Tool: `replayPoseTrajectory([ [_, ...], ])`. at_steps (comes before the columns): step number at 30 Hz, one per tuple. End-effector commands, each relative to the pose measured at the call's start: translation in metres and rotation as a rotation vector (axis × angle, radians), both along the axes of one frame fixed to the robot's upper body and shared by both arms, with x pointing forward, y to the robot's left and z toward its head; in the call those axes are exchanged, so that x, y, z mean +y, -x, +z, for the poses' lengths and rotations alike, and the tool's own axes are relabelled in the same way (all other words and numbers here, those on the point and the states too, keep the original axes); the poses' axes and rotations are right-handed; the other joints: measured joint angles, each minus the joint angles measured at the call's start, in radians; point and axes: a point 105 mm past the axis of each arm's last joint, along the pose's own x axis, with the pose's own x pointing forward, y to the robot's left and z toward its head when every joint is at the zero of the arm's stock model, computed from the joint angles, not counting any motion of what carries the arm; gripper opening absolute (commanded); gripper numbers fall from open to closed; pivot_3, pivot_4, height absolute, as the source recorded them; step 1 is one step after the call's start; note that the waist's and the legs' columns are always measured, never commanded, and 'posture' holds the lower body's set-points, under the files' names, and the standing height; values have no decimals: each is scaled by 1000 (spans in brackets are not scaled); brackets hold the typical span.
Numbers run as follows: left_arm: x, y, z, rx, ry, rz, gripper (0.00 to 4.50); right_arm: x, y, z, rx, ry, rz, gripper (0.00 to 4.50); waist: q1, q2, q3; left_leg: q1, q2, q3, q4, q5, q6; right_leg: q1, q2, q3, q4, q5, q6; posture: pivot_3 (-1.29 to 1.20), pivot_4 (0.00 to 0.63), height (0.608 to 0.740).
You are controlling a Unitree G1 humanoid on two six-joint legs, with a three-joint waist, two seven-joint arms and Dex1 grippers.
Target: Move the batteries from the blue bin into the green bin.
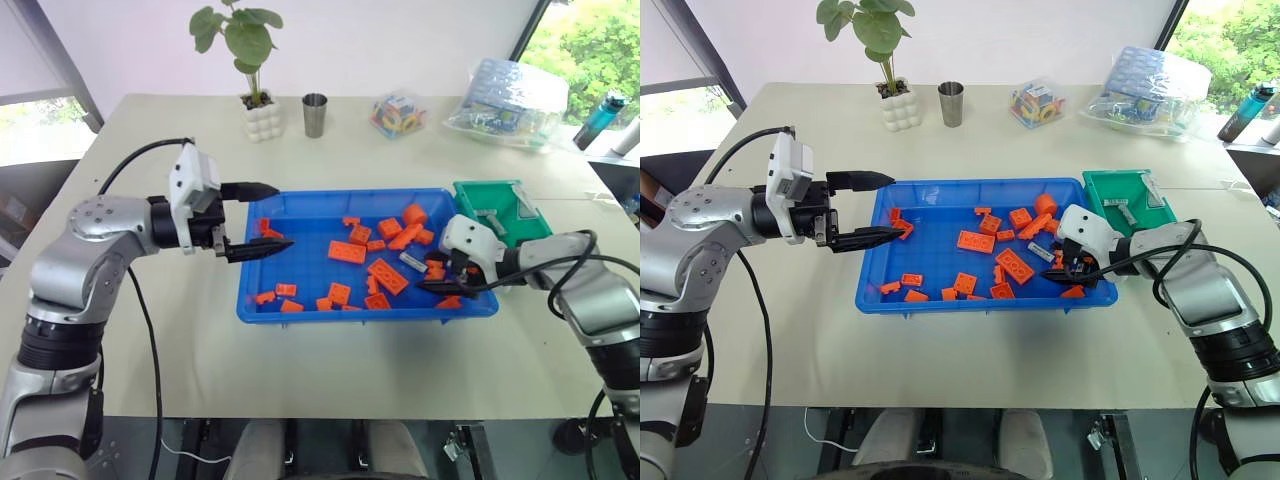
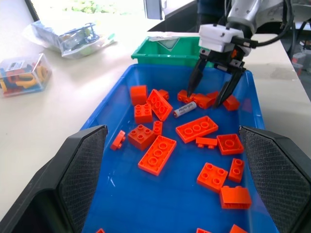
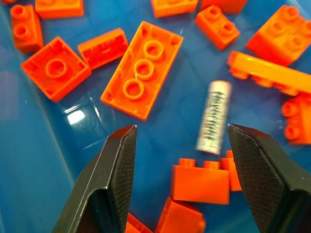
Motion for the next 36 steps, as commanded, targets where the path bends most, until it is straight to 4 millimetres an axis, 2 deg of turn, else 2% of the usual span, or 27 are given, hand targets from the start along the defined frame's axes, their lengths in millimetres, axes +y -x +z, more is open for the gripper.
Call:
replayPoseTrajectory([
  [1,-3,3,10,-57,-4,-14,4500,0,-15,4,-53,4,-18,2996,0,0,0,0,0,0,0,0,0,0,0,0,0,0,0,0,150,716],
  [13,-2,3,11,-67,-3,-3,4500,-4,-35,-10,-41,23,-33,2996,2,0,0,0,0,0,0,0,0,1,0,0,0,0,0,0,150,716],
  [14,-2,3,11,-68,-3,-2,4500,-3,-35,-11,-38,22,-29,2484,4,0,0,0,0,0,0,0,0,0,0,0,0,0,0,0,150,716],
  [15,-2,3,11,-69,-3,-1,4500,-2,-35,-11,-35,19,-26,2206,5,0,0,0,0,0,1,0,0,1,0,0,0,0,0,0,150,716],
  [16,-1,3,12,-69,-3,0,4500,-1,-35,-11,-33,17,-23,1745,5,0,0,0,0,0,1,0,0,1,0,0,0,0,0,0,150,716],
  [19,-1,4,11,-68,-2,3,4500,1,-33,-11,-32,17,-15,162,6,0,0,0,-1,-1,1,0,0,1,0,0,0,0,0,0,150,716],
  [22,0,4,10,-64,-1,1,4500,3,-31,-9,-36,8,-15,88,6,0,0,0,-1,-1,1,0,0,1,0,0,0,0,0,0,150,716],
  [24,-1,4,10,-63,0,-1,4500,4,-30,-2,-47,-11,-20,88,5,0,0,0,-1,-1,1,0,0,1,0,0,0,0,0,0,150,716],
  [27,-1,4,10,-61,1,-4,4500,3,-32,19,-98,-45,-50,88,3,0,0,0,-1,-1,1,0,0,1,0,0,0,0,0,0,150,716],
  [28,-1,4,10,-60,2,-5,4500,2,-33,28,-118,-63,-63,88,2,0,0,0,0,-1,1,0,0,1,0,0,0,0,0,0,150,716],
  [30,-2,4,9,-57,4,-7,4500,-2,-33,58,-168,-137,-113,88,1,0,0,0,0,0,1,0,0,0,0,0,0,0,0,0,150,716],
  [33,-1,4,7,-49,5,-9,4500,-25,-36,97,-250,-207,-240,88,1,1,1,0,0,0,1,0,0,0,0,0,0,0,0,0,150,716],
  [36,-2,4,5,-44,7,-12,4500,-55,-38,108,-291,-183,-368,88,4,1,1,0,0,-1,1,0,0,1,0,0,0,0,0,0,150,716],
])
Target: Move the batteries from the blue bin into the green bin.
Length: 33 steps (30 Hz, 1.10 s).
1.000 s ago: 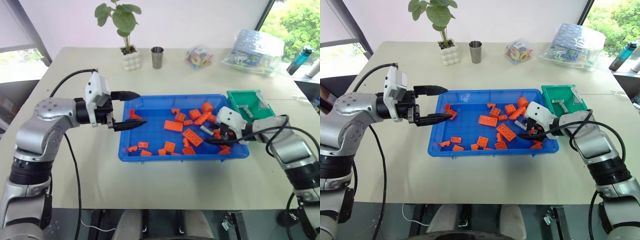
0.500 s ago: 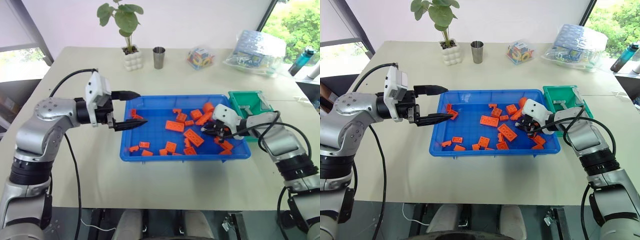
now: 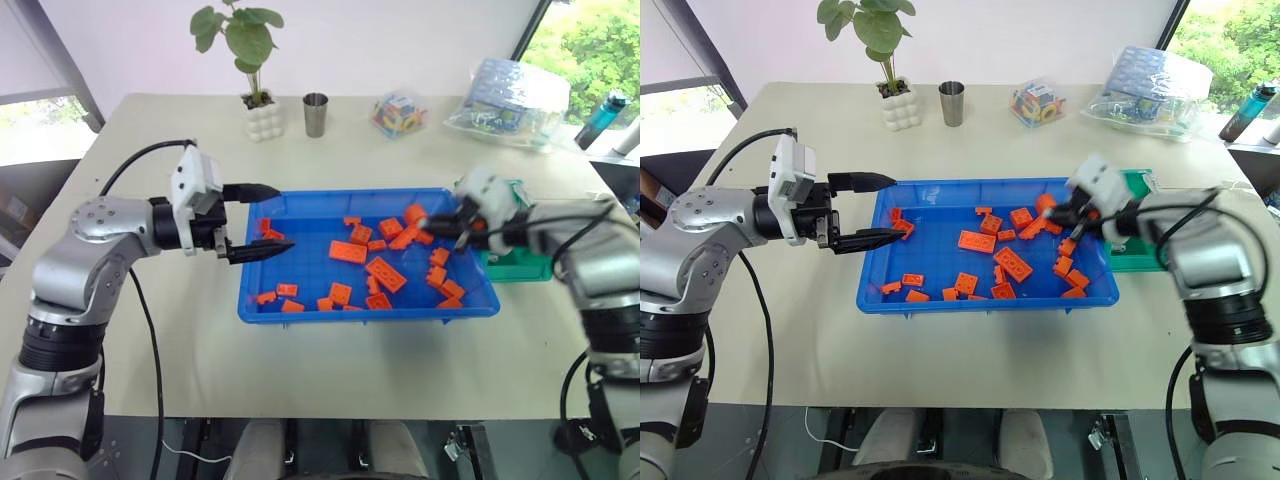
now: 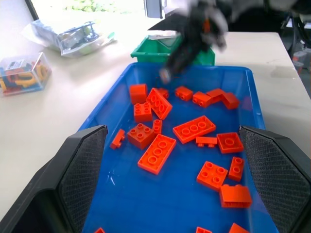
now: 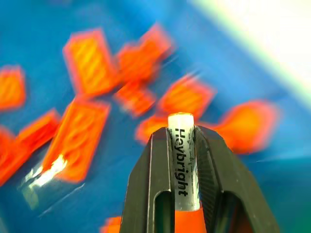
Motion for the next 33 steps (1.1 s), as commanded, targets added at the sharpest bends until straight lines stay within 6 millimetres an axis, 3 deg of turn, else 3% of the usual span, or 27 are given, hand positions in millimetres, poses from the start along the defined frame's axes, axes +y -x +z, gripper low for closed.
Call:
replayPoseTrajectory([
  [1,-1,3,8,-42,12,-14,4500,-31,2,14,-44,-4,-134,88,0,0,0,0,0,0,0,0,0,0,0,0,0,0,0,0,150,716],
  [5,-2,1,8,-41,17,-17,4500,-50,5,0,-19,44,-221,88,-3,0,0,0,0,0,0,0,0,0,0,0,0,0,0,0,150,716],
  [9,-2,-1,10,-44,19,-18,4500,-62,6,-8,-34,112,-266,2029,-5,1,0,0,0,2,-1,0,0,-1,0,1,0,0,0,0,150,716],
  [13,-1,-2,10,-44,17,-20,4500,-64,7,0,-65,94,-258,4008,-5,1,1,0,0,2,-1,0,0,-1,1,1,0,0,0,0,150,716],
  [16,3,-2,12,-43,19,-12,4500,-50,19,17,-107,46,-127,4008,-3,1,1,0,0,2,-1,0,0,-1,0,1,0,0,0,0,150,716],
  [19,10,-2,15,-40,24,1,4500,-41,44,27,-97,6,48,4008,1,1,1,0,0,1,-1,0,0,-1,0,1,0,0,0,0,150,716],
  [26,36,2,24,-29,23,60,4500,-77,85,10,51,22,100,4008,12,0,1,0,0,1,0,-1,2,1,0,1,-1,0,0,0,150,716],
  [30,53,-2,39,-20,88,130,4500,-90,87,5,27,24,47,4008,10,0,1,1,1,2,0,-1,2,1,0,1,-1,0,0,0,150,716],
  [33,58,-4,47,-16,117,161,4500,-87,86,-1,11,16,38,4008,10,0,1,1,1,2,0,-1,2,1,0,1,-1,0,0,0,150,716],
])
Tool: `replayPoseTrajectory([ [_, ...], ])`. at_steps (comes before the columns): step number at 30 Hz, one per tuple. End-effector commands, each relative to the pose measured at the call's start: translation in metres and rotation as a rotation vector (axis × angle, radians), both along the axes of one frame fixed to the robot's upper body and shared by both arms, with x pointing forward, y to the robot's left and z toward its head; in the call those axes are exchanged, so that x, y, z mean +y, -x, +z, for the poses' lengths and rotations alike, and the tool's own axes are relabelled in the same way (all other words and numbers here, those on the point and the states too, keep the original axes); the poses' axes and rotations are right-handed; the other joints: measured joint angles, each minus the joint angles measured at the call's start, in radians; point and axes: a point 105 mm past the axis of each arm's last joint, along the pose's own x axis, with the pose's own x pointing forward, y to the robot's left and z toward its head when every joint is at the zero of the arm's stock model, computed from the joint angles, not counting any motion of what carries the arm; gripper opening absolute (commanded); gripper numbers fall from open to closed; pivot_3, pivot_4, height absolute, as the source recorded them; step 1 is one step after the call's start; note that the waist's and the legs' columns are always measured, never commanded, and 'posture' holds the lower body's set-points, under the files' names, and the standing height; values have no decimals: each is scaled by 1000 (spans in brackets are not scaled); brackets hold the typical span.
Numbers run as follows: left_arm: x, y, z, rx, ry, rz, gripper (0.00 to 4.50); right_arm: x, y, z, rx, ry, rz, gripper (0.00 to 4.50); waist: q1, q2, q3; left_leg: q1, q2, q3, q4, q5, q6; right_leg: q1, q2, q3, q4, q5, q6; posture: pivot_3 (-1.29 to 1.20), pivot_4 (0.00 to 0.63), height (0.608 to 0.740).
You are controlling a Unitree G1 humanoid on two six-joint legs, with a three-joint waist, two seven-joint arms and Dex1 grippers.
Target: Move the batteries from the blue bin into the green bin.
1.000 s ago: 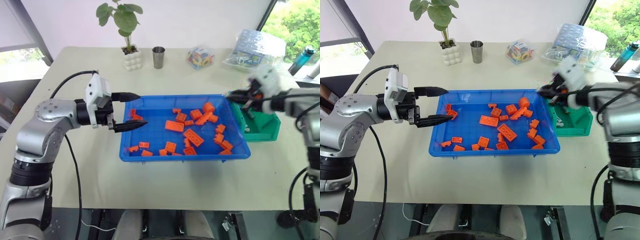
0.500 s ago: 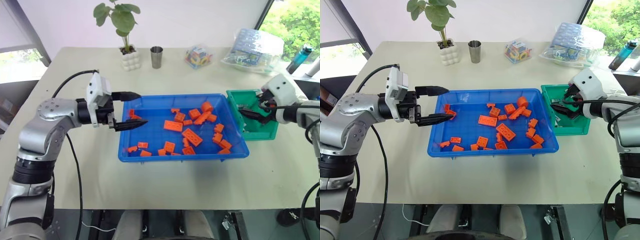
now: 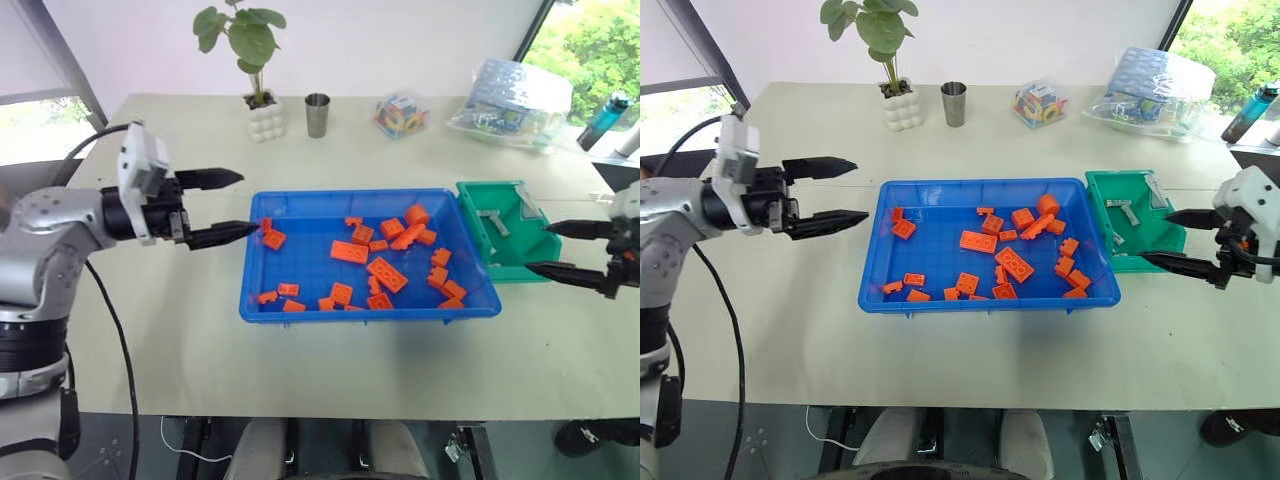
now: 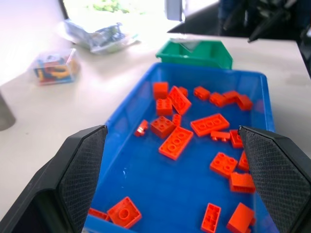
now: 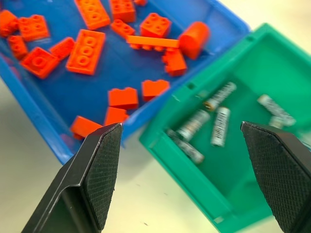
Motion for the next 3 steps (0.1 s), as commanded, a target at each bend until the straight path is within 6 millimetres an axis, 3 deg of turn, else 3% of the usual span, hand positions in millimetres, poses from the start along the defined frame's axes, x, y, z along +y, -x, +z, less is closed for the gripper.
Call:
replayPoseTrajectory([
  [1,8,3,19,-42,31,26,4500,3,-1,7,-66,-8,1,4008,0,0,0,0,0,0,0,0,0,0,0,0,0,0,0,0,150,716],
  [3,9,5,16,-39,-3,22,4500,6,-2,5,-70,-17,4,4008,1,0,0,0,0,0,0,0,0,0,0,0,0,0,0,0,150,716],
])
